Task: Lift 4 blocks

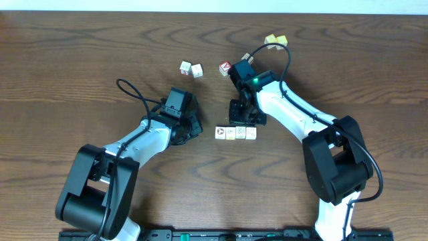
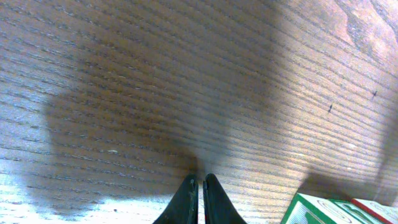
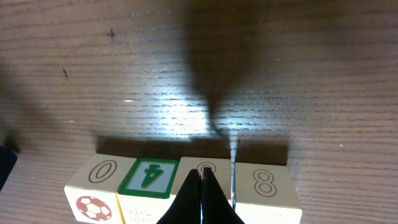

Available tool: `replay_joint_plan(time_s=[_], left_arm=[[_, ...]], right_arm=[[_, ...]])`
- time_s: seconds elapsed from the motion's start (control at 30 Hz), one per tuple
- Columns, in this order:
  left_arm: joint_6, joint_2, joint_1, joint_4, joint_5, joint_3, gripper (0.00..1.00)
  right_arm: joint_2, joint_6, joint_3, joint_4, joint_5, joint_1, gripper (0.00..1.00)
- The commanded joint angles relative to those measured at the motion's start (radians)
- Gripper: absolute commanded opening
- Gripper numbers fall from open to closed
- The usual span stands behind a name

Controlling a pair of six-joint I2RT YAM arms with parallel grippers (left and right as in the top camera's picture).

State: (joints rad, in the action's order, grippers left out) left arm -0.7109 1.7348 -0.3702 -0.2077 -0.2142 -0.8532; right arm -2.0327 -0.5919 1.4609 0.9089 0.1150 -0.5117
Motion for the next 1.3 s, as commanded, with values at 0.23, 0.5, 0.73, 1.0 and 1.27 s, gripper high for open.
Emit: replay_joint_plan(time_s=[0.23, 0.5, 0.73, 1.0, 1.27], left_arm=[[-0.008, 0.016, 0.005, -0.019, 0.048, 0.031, 0.07], [-0.008, 0.016, 0.005, -0.02, 0.048, 0.031, 0.07], [-0.008, 0.016, 0.005, -0.019, 0.048, 0.031, 0.07], [-0.008, 0.016, 0.005, -0.019, 0.048, 0.031, 0.08], [-0.008, 0.016, 0.005, -0.019, 0.048, 0.031, 0.07]], right_arm=[[0.018, -0.006, 0.009, 0.005, 0.0, -0.008, 0.01], [0.018, -0.006, 0.009, 0.007, 0.01, -0.008, 0.01], [0.018, -0.006, 0.009, 0.01, 0.01, -0.008, 0.01], [0.019, -0.006, 0.009, -0.005, 0.011, -0.008, 0.01], [0.019, 0.018, 0.082, 0.039, 0.025, 0.034, 0.01]])
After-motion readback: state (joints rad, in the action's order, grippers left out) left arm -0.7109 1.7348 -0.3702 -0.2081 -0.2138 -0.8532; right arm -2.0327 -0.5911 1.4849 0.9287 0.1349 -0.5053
